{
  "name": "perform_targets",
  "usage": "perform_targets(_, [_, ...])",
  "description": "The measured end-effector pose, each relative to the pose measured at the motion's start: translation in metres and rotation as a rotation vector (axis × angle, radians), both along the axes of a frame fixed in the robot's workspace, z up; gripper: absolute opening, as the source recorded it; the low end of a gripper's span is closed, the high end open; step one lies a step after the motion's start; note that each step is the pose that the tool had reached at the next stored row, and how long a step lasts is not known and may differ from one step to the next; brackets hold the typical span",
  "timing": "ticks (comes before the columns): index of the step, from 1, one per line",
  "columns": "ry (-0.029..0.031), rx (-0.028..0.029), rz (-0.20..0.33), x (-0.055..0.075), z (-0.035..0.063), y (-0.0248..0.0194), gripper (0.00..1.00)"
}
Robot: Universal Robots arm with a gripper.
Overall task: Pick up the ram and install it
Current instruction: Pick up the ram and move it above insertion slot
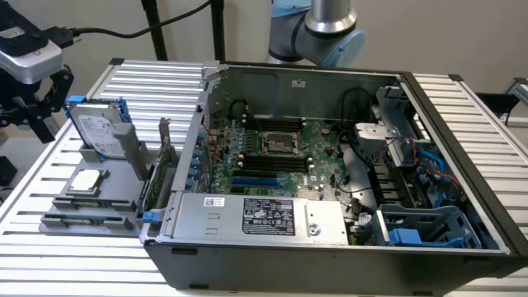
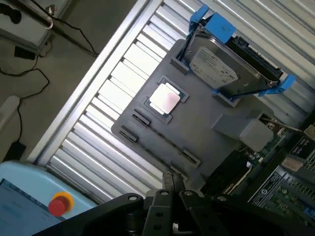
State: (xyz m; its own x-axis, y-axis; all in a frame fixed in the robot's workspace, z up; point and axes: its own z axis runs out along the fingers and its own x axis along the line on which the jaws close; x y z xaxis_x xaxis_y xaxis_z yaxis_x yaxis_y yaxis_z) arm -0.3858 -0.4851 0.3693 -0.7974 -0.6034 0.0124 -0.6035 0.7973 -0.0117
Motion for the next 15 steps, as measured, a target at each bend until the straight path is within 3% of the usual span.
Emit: perform_targets(15, [0.0,0.0001,0.258,-0.0003,0.0,0.0,0.11])
